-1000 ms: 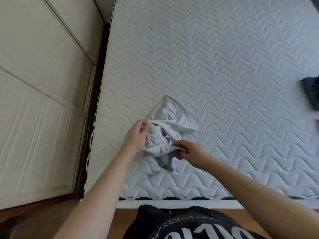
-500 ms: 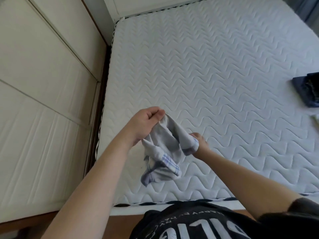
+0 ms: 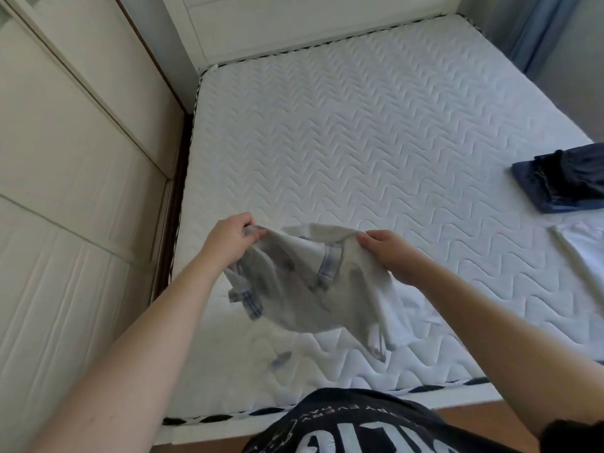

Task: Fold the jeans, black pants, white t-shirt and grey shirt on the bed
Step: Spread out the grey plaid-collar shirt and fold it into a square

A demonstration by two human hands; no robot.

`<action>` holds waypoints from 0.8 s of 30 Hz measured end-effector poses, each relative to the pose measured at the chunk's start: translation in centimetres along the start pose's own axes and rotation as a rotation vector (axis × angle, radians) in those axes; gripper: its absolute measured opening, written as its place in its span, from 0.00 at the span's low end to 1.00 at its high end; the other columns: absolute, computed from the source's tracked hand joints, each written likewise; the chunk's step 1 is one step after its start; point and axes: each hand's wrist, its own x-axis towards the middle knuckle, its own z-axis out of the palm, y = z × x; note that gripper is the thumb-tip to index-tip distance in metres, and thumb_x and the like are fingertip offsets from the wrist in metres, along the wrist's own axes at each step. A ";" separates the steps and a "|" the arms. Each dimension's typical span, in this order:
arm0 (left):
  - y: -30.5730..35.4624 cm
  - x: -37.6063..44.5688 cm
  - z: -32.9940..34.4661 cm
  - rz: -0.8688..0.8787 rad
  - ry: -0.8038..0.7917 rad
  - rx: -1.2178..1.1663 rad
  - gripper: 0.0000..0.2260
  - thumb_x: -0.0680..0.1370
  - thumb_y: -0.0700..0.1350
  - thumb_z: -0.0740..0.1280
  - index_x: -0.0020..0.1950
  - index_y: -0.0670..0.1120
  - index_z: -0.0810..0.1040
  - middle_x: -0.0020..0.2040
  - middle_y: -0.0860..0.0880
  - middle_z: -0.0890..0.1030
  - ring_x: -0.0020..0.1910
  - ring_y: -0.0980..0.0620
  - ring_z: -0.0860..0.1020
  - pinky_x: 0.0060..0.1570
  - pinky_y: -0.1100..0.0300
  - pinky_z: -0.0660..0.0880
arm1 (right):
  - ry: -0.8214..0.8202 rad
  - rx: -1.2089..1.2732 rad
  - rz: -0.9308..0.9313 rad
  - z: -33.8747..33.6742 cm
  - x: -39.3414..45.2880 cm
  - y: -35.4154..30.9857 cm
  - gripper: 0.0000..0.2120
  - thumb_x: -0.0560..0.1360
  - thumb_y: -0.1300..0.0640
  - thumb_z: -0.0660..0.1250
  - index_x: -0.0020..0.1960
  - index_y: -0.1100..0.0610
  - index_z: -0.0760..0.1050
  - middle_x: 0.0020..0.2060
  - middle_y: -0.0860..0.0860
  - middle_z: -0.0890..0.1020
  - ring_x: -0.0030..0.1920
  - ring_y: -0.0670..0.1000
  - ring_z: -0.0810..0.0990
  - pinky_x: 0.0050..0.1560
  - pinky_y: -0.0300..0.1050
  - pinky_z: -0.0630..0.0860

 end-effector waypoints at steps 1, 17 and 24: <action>-0.2 0.3 0.9 -0.007 0.015 0.011 0.09 0.77 0.54 0.68 0.41 0.51 0.73 0.37 0.52 0.78 0.40 0.47 0.77 0.39 0.54 0.73 | -0.002 0.045 -0.001 0.1 -0.2 -0.3 0.15 0.81 0.49 0.62 0.51 0.58 0.82 0.47 0.60 0.85 0.48 0.58 0.84 0.54 0.56 0.80; 2.9 -7.6 13.3 0.063 -0.373 -0.394 0.49 0.62 0.62 0.78 0.76 0.53 0.58 0.71 0.53 0.69 0.69 0.55 0.70 0.66 0.53 0.70 | 0.072 0.704 0.200 5.1 1.4 -2.9 0.09 0.81 0.58 0.63 0.52 0.65 0.76 0.42 0.57 0.81 0.40 0.53 0.82 0.37 0.44 0.81; 3.7 -5.5 11.2 -0.085 -0.025 -0.332 0.03 0.78 0.49 0.65 0.49 0.51 0.74 0.44 0.52 0.78 0.49 0.46 0.79 0.36 0.67 0.64 | -0.011 0.809 0.215 6.9 2.1 -4.1 0.08 0.81 0.61 0.62 0.48 0.65 0.75 0.41 0.58 0.81 0.39 0.54 0.82 0.35 0.45 0.82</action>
